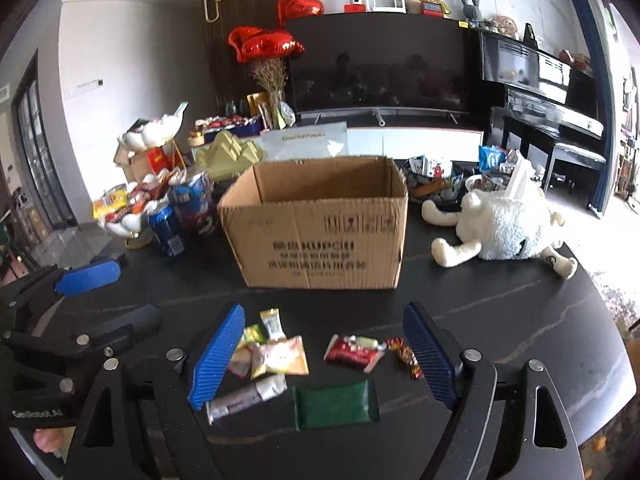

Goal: Organize snacks
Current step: 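Move both tools back toward the remaining snacks on the table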

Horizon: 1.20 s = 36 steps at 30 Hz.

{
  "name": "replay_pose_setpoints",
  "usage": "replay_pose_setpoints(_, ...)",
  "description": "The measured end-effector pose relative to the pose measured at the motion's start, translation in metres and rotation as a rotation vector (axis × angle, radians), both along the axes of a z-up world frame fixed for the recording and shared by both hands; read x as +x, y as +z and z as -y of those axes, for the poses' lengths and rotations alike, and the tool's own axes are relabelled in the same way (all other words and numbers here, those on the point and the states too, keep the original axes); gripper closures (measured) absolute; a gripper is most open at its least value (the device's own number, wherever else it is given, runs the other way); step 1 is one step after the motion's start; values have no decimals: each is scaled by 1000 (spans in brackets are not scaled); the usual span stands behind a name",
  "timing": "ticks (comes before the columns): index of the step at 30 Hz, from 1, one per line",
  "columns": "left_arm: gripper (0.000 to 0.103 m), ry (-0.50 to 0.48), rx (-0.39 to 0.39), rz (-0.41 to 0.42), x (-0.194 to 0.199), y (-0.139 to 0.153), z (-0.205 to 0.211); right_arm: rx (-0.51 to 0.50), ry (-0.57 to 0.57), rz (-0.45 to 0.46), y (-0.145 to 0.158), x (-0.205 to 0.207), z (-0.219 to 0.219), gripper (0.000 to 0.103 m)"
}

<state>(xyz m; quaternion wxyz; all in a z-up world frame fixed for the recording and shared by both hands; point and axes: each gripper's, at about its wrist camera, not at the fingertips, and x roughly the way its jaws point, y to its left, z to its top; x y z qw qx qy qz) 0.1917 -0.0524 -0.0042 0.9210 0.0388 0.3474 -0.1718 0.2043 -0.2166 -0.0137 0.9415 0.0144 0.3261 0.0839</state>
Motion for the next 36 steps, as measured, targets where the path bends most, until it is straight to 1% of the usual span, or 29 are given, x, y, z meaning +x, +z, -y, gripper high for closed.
replay_pose_setpoints(8, 25, -9, 37, -64, -2, -35, 0, -59, 22, -71, -32, -4, -5, 16)
replay_pose_setpoints(15, 25, -25, 87, -118, -3, -61, 5, -60, 80, -200, -70, 3, -7, 15)
replay_pose_setpoints(17, 25, -28, 95, -145, -1, -71, 6, -66, 84, -221, -78, 5, -7, 12)
replay_pose_setpoints(21, 25, -45, 97, -203, 4, -88, 7, -72, 99, -266, -92, 12, -7, 12)
replay_pose_setpoints(23, 26, -48, 105, -226, 6, -97, 8, -88, 107, -274, -96, 14, -8, 9)
replay_pose_setpoints(25, 26, -56, 115, -242, 8, -105, 8, -108, 112, -284, -101, 16, -10, 9)
replay_pose_setpoints(29, 31, -71, 137, -268, 12, -117, 11, -138, 120, -305, -111, 23, -12, 9)
replay_pose_setpoints(36, 35, -94, 135, -312, 20, -134, 14, -165, 124, -347, -125, 31, -12, 9)
